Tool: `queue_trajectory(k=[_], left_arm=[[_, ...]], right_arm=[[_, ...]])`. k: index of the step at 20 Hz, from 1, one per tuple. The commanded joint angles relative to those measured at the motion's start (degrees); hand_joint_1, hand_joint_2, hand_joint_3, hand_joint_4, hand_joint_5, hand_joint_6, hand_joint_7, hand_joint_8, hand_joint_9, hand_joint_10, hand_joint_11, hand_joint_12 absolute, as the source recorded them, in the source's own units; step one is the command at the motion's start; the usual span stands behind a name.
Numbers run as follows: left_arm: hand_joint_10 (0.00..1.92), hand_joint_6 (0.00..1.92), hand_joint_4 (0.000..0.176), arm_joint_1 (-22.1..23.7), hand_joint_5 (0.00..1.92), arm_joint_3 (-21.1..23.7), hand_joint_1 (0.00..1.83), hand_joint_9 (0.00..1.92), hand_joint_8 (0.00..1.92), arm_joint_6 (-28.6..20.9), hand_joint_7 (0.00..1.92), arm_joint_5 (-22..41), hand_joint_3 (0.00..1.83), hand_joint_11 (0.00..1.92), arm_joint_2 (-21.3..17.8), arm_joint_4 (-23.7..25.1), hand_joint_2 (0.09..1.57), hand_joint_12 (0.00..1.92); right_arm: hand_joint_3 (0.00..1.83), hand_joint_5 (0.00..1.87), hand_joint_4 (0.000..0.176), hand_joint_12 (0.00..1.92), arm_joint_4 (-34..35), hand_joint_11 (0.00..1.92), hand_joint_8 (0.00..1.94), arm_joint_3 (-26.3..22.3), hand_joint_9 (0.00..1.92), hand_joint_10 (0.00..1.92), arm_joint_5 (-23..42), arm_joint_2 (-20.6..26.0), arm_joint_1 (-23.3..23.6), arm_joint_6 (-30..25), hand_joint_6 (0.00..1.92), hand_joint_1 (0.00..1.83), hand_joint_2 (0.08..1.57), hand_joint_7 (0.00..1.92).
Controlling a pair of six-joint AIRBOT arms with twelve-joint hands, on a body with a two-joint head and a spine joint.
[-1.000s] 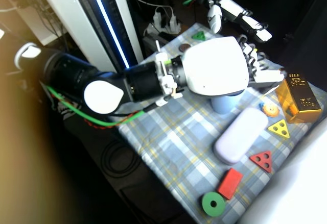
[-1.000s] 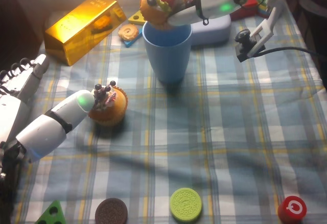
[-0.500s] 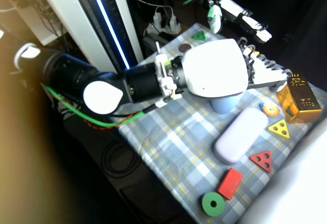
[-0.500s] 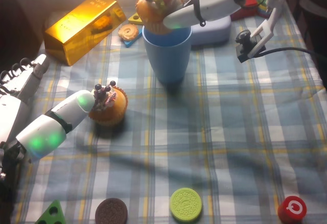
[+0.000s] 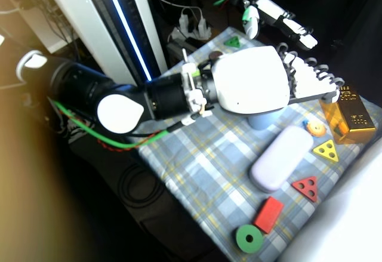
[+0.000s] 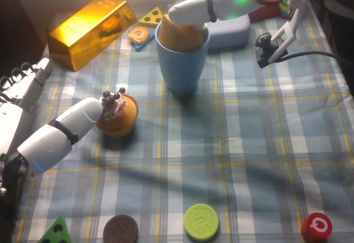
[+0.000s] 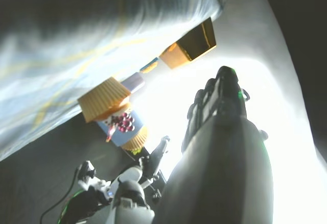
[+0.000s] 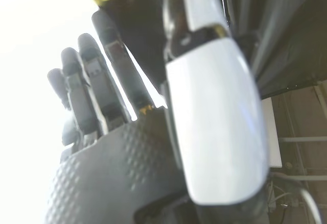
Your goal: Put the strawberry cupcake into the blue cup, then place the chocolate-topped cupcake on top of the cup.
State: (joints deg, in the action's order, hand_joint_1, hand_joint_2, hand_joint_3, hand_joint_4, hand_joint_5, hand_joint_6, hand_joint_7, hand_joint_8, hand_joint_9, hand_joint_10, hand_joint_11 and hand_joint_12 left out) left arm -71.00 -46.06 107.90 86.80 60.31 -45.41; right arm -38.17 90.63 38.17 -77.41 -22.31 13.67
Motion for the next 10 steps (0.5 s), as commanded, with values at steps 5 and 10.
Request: queue_trajectory(k=[5, 10], left_arm=[[0.0, 0.0, 0.0, 0.3, 0.07, -0.3, 0.04, 0.0, 0.0, -0.3, 0.07, 6.4, 0.0, 0.0, -0.5, 2.7, 0.87, 0.0], [0.01, 0.0, 0.0, 0.3, 0.07, -0.3, 0.05, 0.02, 0.01, -0.3, 0.08, 6.4, 0.0, 0.0, -0.5, 2.7, 0.87, 0.0]], right_arm=[[0.0, 0.62, 0.0, 1.0, 2.9, 0.0, 0.0, 0.0, 0.42, 0.0, 4.9, -0.1, 0.8, -0.5, 0.0, 0.36, 1.06, 0.49], [0.0, 0.61, 0.0, 1.02, 2.9, 0.0, 0.0, 0.0, 0.43, 0.0, 4.9, -0.1, 0.8, -0.5, 0.0, 0.34, 1.09, 0.49]])
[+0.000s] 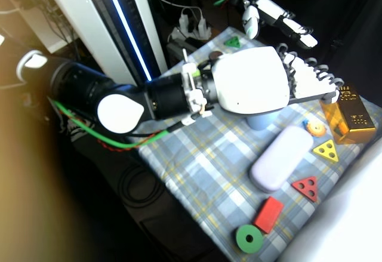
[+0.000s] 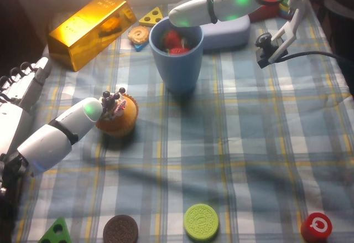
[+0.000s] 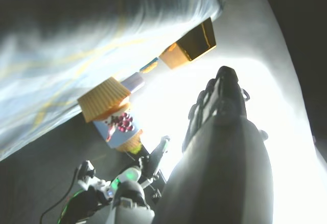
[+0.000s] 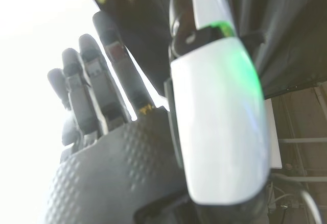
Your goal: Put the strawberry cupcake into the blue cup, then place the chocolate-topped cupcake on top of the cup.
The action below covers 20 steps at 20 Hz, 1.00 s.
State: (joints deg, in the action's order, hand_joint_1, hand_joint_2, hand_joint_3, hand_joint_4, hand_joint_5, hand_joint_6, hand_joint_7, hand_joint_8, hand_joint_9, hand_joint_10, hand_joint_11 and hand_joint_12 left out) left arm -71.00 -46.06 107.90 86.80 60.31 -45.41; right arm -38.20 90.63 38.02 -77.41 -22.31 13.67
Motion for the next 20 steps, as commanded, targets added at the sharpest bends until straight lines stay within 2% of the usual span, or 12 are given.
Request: queue_trajectory(k=[1, 5, 6, 9, 11, 12, 13, 14, 15, 18, 19, 20], left_arm=[[0.01, 0.0, 0.0, 0.3, 0.07, -0.3, 0.05, 0.02, 0.01, -0.3, 0.08, 6.4, 0.0, 0.0, -0.5, 2.7, 0.87, 0.0], [0.0, 0.0, 0.013, 0.3, 0.07, -0.3, 0.04, 0.0, 0.0, -0.3, 0.07, 6.4, 0.0, 0.0, -0.5, 2.7, 0.86, 0.0], [0.0, 0.0, 0.014, 0.3, 0.07, -0.2, 0.04, 0.0, 0.0, -0.3, 0.06, 6.4, 0.0, 0.0, -0.5, 2.7, 0.86, 0.0], [0.0, 0.0, 0.008, 0.3, 0.07, -0.3, 0.05, 0.0, 0.0, -0.3, 0.06, 6.2, 0.0, 0.0, -0.5, 2.7, 0.87, 0.0], [0.0, 0.0, 0.009, 0.3, 0.07, -0.5, 0.07, 0.0, 0.0, -0.3, 0.06, 6.0, 0.0, 0.0, -0.5, 2.7, 0.86, 0.0], [0.0, 0.0, 0.015, 0.7, 0.07, -0.5, 0.05, 0.0, 0.0, -0.3, 0.07, 5.3, 0.0, 0.0, -0.8, 2.8, 0.85, 0.0], [0.0, 0.01, 0.0, 1.0, 0.08, -0.6, 0.04, 0.0, 0.01, -0.3, 0.08, 4.7, 0.0, 0.0, -1.1, 3.0, 0.86, 0.0], [0.0, 0.01, 0.0, 1.8, 0.1, -0.5, 0.1, 0.0, 0.01, -0.3, 0.09, 3.8, 0.0, 0.0, -1.8, 3.6, 0.84, 0.0], [0.0, 0.01, 0.0, 3.4, 0.09, -0.7, 0.12, 0.0, 0.01, -0.3, 0.09, 1.6, 0.0, 0.0, -3.0, 4.6, 0.84, 0.0], [0.01, 0.01, 0.007, 5.3, 0.12, -1.6, 0.2, 0.03, 0.01, -0.3, 0.11, -2.8, 0.0, 0.0, -4.7, 6.6, 0.8, 0.0], [0.01, 0.02, 0.017, 5.7, 0.13, -1.7, 0.24, 0.04, 0.01, -0.3, 0.11, -4.3, 0.0, 0.0, -5.4, 7.4, 0.79, 0.0], [0.01, 0.01, 0.019, 6.4, 0.13, -2.0, 0.24, 0.04, 0.01, -0.3, 0.11, -6.8, 0.0, 0.0, -6.3, 8.5, 0.79, 0.0]], right_arm=[[0.0, 0.61, 0.0, 1.02, 2.9, 0.0, 0.0, 0.0, 0.42, 0.0, 5.0, -0.1, 0.8, -0.5, 0.0, 0.34, 1.1, 0.49], [0.0, 0.69, 0.0, 0.96, 2.3, 0.09, 0.0, -0.1, 0.51, 0.01, 4.4, -0.1, 0.6, -0.5, 0.0, 0.47, 1.07, 0.58], [0.0, 0.65, 0.0, 0.89, 2.3, 0.02, 0.0, -0.2, 0.38, 0.0, 4.4, -0.1, 0.6, -0.5, 0.0, 0.44, 1.06, 0.48], [0.0, 0.62, 0.0, 0.84, 2.2, 0.0, 0.01, -0.3, 0.37, 0.01, 4.5, -0.1, 0.6, -0.5, 0.0, 0.38, 1.03, 0.46], [0.0, 0.45, 0.0, 1.0, 2.2, 0.0, 0.0, -0.4, 0.4, 0.0, 4.4, 0.1, 0.5, -0.5, 0.0, 0.26, 0.99, 0.42], [0.0, 0.25, 0.0, 0.95, 1.9, 0.02, 0.0, -1.2, 0.34, 0.0, 4.4, 0.8, 0.3, -0.5, 0.0, 0.21, 1.01, 0.3], [0.0, 0.17, 0.002, 0.87, 1.7, 0.0, 0.0, -1.6, 0.27, 0.0, 4.4, 1.6, 0.3, -0.5, 0.0, 0.2, 0.98, 0.24], [0.0, 0.08, 0.033, 0.4, 1.6, 0.0, 0.0, -2.6, 0.05, 0.0, 4.3, 3.0, 0.3, -0.5, 0.0, 0.27, 0.95, 0.05], [0.01, 0.01, 0.0, 0.13, 1.6, 0.0, 0.0, -4.1, 0.01, 0.0, 4.3, 5.2, 0.3, -0.5, 0.0, 0.14, 1.03, 0.01], [0.01, 0.01, 0.021, 0.0, 1.7, 0.0, 0.0, -7.8, 0.0, 0.0, 4.4, 9.7, 0.3, 0.3, 0.0, 0.0, 1.06, 0.01], [0.0, 0.02, 0.067, 0.0, 1.7, 0.0, 0.01, -8.9, 0.0, 0.0, 4.4, 11.0, 0.2, 0.7, 0.01, 0.0, 1.01, 0.02], [0.0, 0.04, 0.04, 0.03, 1.7, 0.06, 0.0, -10.5, 0.0, 0.0, 4.4, 12.9, -0.1, 1.4, 0.0, 0.0, 0.96, 0.04]])
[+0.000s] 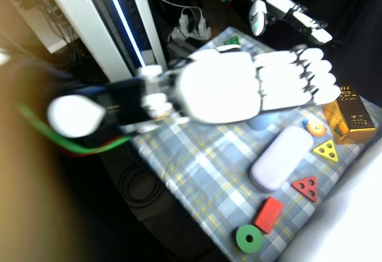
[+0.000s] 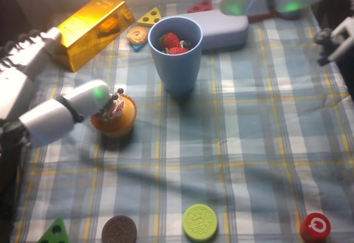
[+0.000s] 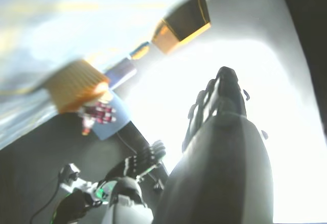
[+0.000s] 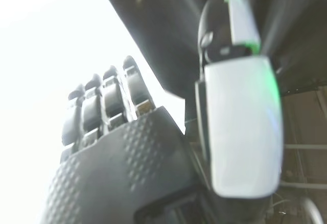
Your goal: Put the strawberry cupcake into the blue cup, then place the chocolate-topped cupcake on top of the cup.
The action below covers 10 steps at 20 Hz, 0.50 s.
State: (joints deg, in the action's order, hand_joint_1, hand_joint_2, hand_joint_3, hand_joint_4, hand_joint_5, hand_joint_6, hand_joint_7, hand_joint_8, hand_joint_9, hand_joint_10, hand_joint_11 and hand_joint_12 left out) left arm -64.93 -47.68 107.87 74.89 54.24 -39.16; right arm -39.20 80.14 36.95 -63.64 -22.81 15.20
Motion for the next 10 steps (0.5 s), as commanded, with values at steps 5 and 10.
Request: queue_trajectory(k=[5, 10], left_arm=[[0.01, 0.02, 0.029, 3.1, 0.25, -1.6, 0.42, 0.09, 0.01, -0.3, 0.17, -5.7, 0.0, 0.0, -2.6, 5.7, 0.76, 0.0], [0.01, 0.02, 0.067, 5.7, 0.38, -4.7, 0.48, 0.12, 0.01, -2.3, 0.21, -15.5, 0.0, 0.0, -2.6, 9.5, 0.77, 0.0]], right_arm=[[0.0, 0.01, 0.045, 0.05, 5.1, 0.03, 0.01, -5.3, 0.0, 0.0, 5.4, 6.2, -2.4, 3.1, 0.0, 0.0, 1.02, 0.02], [0.0, 0.0, 0.014, 0.55, 9.1, 0.0, 0.0, -9.6, 0.15, 0.0, 5.4, 11.7, -5.5, 6.2, 0.0, 0.0, 1.02, 0.13]])
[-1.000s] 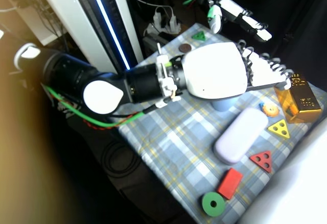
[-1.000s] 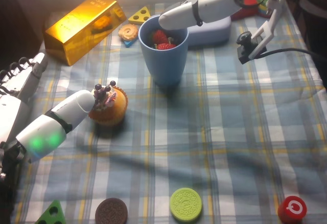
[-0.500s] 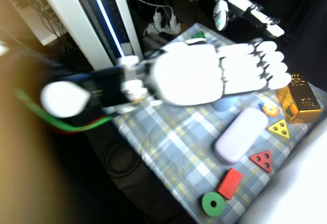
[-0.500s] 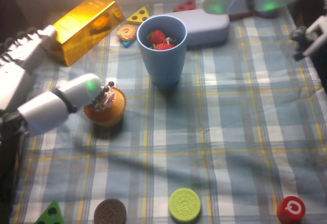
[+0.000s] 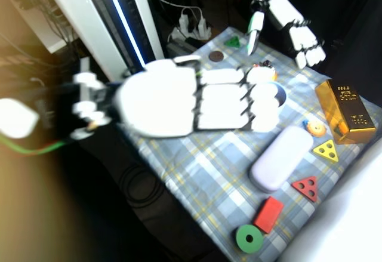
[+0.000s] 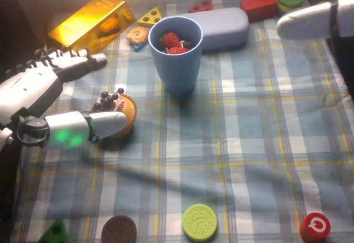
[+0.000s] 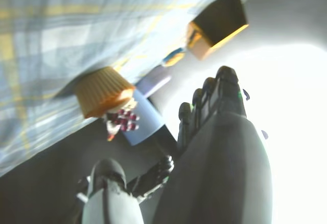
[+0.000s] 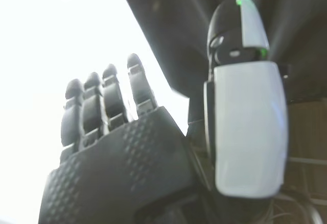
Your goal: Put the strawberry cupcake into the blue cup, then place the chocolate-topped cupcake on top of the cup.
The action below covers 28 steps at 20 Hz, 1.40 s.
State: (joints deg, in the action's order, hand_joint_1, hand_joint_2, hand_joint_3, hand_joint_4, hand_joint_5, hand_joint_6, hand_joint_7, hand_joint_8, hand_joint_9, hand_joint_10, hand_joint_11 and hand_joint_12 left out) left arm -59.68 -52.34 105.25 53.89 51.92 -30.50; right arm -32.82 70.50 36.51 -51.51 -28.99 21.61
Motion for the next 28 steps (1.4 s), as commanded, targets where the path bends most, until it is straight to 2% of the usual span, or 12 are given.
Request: queue_trajectory(k=[1, 4, 7, 8, 11, 14, 19, 21, 23, 25, 26, 28], left_arm=[[0.01, 0.01, 0.06, 0.5, 0.38, -0.8, 0.48, 0.12, 0.01, -2.1, 0.21, 4.7, 0.0, 0.0, -0.2, 1.7, 0.77, 0.0], [0.01, 0.0, 0.075, 1.3, 0.37, -3.3, 0.51, 0.17, 0.01, -7.7, 0.28, 1.8, 0.0, 0.0, 1.1, 3.6, 0.79, 0.0], [0.0, 0.0, 0.082, 1.4, 0.38, -3.7, 0.56, 0.17, 0.0, -7.7, 0.28, 1.1, 0.0, 0.0, 1.5, 3.6, 0.77, 0.0], [0.01, 0.01, 0.069, 1.4, 0.39, -3.8, 0.59, 0.17, 0.0, -7.7, 0.28, 0.6, 0.0, 0.0, 1.7, 3.7, 0.76, 0.0], [0.01, 0.01, 0.03, 1.5, 0.4, -3.7, 0.63, 0.18, 0.01, -7.7, 0.27, -0.3, 0.0, 0.0, 1.9, 4.3, 0.75, 0.0], [0.0, 0.0, 0.054, 1.5, 0.37, -3.5, 0.63, 0.15, 0.0, -7.7, 0.25, -0.6, 0.0, 0.0, 2.2, 4.7, 0.74, 0.0], [0.0, 0.02, 0.01, 1.3, 0.42, -4.4, 0.66, 0.15, 0.0, -7.6, 0.24, -1.9, 0.0, 0.0, 3.1, 4.7, 0.75, 0.0], [0.0, 0.02, 0.028, 1.3, 0.52, -4.5, 0.72, 0.14, 0.0, -6.4, 0.24, -2.4, 0.0, 0.0, 3.3, 4.7, 0.75, 0.0], [0.0, 0.01, 0.005, 1.4, 0.69, -4.5, 0.77, 0.17, 0.0, -5.6, 0.27, -2.7, 0.0, 0.0, 3.4, 4.7, 0.78, 0.0], [0.0, 0.02, 0.044, 1.4, 0.83, -4.7, 0.84, 0.17, 0.01, -5.5, 0.3, -2.9, 0.0, 0.0, 3.5, 4.7, 0.81, 0.0], [0.0, 0.01, 0.076, 1.5, 0.88, -4.9, 0.84, 0.2, 0.0, -5.5, 0.33, -2.8, 0.0, 0.0, 3.5, 4.7, 0.83, 0.0], [0.01, 0.02, 0.084, 1.5, 0.98, -4.9, 0.89, 0.24, 0.01, -5.5, 0.38, -2.4, 0.01, 0.0, 3.4, 4.6, 0.89, 0.0]], right_arm=[[0.0, 0.0, 0.014, 0.55, 3.8, 0.0, 0.0, -1.0, 0.13, 0.0, 5.8, 0.7, 0.0, 1.3, 0.0, 0.0, 1.03, 0.12], [0.0, 0.0, 0.043, 0.54, 6.3, 0.0, 0.0, -3.3, 0.16, 0.01, 5.9, 3.3, -2.3, 3.3, 0.0, 0.0, 1.05, 0.15], [0.01, 0.0, 0.024, 0.66, 8.0, 0.0, 0.0, -4.0, 0.19, 0.0, 6.5, 4.3, -4.3, 3.4, 0.0, 0.0, 1.1, 0.14], [0.0, 0.0, 0.013, 0.62, 8.6, 0.0, 0.0, -4.5, 0.17, 0.0, 6.7, 4.9, -4.9, 3.5, 0.0, 0.0, 1.12, 0.13], [0.0, 0.0, 0.029, 0.33, 9.8, 0.0, 0.0, -5.2, 0.12, 0.0, 6.8, 6.0, -6.5, 3.5, 0.0, 0.0, 1.09, 0.15], [0.0, 0.0, 0.027, 0.41, 11.0, 0.0, 0.0, -5.7, 0.14, 0.0, 7.3, 6.7, -7.5, 3.5, 0.0, 0.0, 1.06, 0.15], [0.0, 0.0, 0.056, 0.46, 11.3, 0.0, 0.0, -5.9, 0.13, 0.0, 7.5, 6.8, -7.8, 3.7, 0.0, 0.0, 1.05, 0.15], [0.0, 0.0, 0.051, 0.39, 11.3, 0.0, 0.0, -5.9, 0.11, 0.0, 7.5, 6.8, -7.8, 3.7, 0.0, 0.0, 1.05, 0.14], [0.0, 0.0, 0.064, 0.37, 11.3, 0.0, 0.0, -5.9, 0.11, 0.0, 7.5, 6.8, -7.8, 3.7, 0.0, 0.0, 1.03, 0.14], [0.01, 0.0, 0.045, 0.38, 11.3, 0.0, 0.01, -5.9, 0.11, 0.01, 7.5, 6.8, -7.8, 3.7, 0.0, 0.0, 1.04, 0.15], [0.0, 0.0, 0.057, 0.34, 11.3, 0.0, 0.0, -5.8, 0.1, 0.0, 7.5, 6.8, -7.8, 3.7, 0.0, 0.0, 1.04, 0.15], [0.0, 0.01, 0.074, 0.33, 11.3, 0.0, 0.0, -5.6, 0.1, 0.0, 7.5, 6.8, -7.8, 3.7, 0.0, 0.01, 1.04, 0.15]])
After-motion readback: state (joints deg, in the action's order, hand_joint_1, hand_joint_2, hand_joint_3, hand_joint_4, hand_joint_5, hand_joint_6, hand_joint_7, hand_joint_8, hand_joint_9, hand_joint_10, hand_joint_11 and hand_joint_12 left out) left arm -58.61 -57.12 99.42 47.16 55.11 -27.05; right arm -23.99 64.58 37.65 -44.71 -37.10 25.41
